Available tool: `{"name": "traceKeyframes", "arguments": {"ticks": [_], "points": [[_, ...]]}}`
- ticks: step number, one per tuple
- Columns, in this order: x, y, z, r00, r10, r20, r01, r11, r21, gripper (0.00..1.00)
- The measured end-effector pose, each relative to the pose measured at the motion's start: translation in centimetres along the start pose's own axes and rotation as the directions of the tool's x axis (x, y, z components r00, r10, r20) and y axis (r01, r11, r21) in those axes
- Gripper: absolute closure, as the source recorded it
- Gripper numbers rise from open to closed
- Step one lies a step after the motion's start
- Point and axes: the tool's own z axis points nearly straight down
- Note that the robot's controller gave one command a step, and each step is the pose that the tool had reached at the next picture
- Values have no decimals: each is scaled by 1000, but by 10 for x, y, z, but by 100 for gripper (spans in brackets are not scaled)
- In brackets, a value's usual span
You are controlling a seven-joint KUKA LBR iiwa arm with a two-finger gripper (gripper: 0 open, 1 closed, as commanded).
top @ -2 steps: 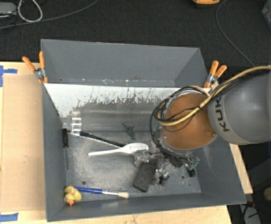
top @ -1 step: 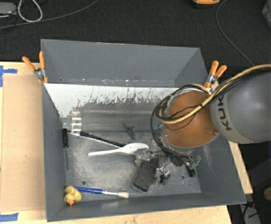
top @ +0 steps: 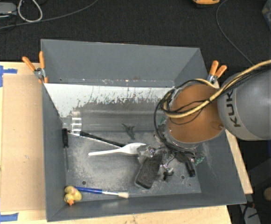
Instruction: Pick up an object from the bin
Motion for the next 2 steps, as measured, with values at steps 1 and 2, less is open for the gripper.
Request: {"name": "traceKeyframes", "arguments": {"ticks": [1, 2], "points": [[1, 1, -33, 1000, 2, -3, -2, 1000, -3, 100], [0, 1, -63, 1000, 2, 1, -2, 1000, 1, 100]]}}
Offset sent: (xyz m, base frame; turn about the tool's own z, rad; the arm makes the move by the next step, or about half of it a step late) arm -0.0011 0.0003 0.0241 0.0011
